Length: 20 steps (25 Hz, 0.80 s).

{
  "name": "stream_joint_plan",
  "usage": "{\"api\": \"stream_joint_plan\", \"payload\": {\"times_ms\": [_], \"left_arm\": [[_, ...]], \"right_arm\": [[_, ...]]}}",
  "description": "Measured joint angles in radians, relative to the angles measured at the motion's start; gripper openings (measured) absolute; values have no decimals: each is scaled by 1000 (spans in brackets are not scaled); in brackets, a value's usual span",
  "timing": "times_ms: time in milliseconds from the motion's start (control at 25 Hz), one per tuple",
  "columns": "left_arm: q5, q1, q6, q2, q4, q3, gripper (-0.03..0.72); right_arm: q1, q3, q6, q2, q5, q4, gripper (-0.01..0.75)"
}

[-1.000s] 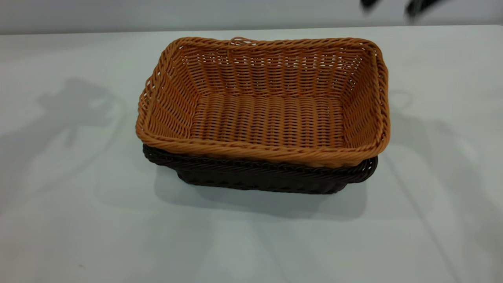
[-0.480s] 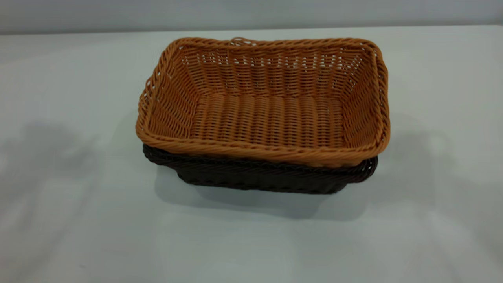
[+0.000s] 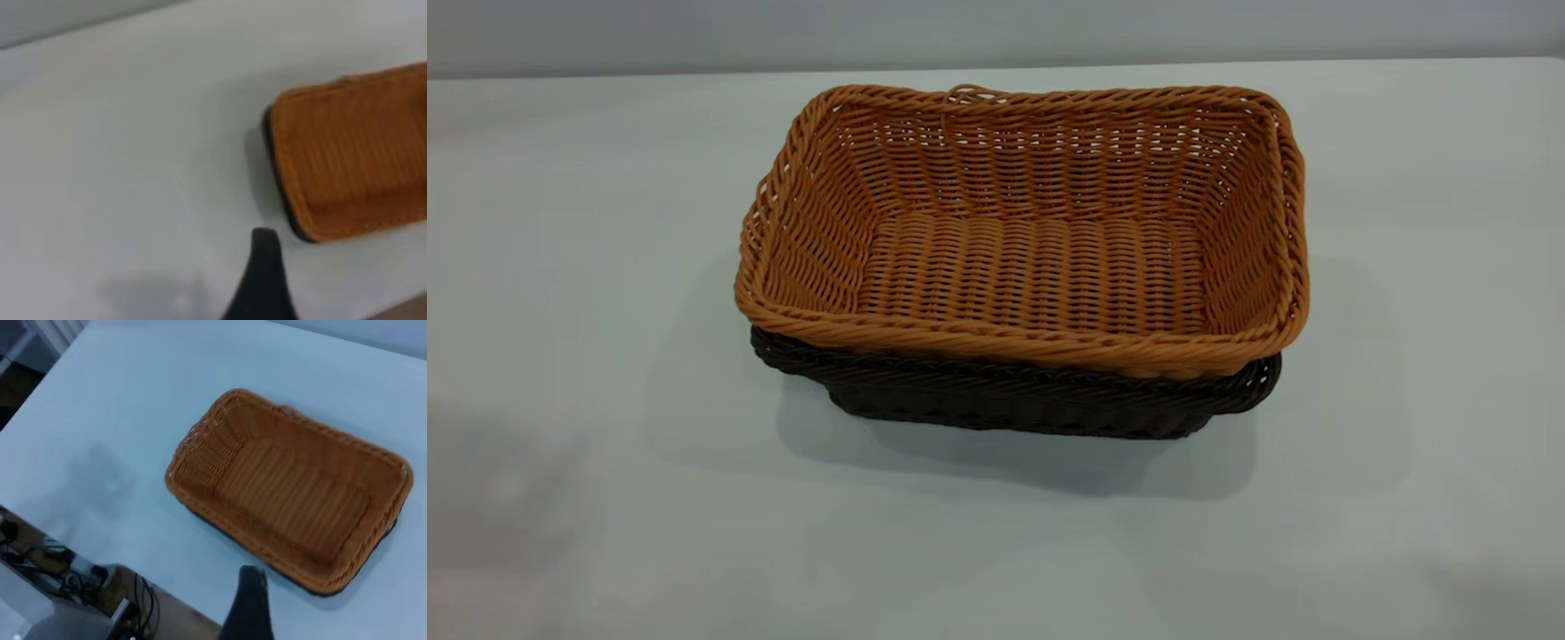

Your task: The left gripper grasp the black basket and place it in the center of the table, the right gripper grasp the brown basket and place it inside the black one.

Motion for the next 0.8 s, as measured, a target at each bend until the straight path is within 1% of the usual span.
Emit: {"api": "stream_joint_plan", "payload": {"times_ms": [160, 280, 560, 680, 800], "left_arm": [[1, 0, -78, -48, 74, 24, 547], [1, 0, -98, -111, 78, 102, 547], [1, 0, -99, -324, 115, 369, 547], [1, 0, -99, -428, 129, 480, 547], [1, 0, -99, -529, 130, 571, 547]], "right_arm": [[0, 152, 7, -168, -5, 3, 582], [0, 259, 8, -273, -7, -17, 582], [0, 463, 15, -508, -28, -104, 582], [0, 521, 15, -587, -57, -145, 582], [0, 572, 16, -645, -63, -178, 582]]}}
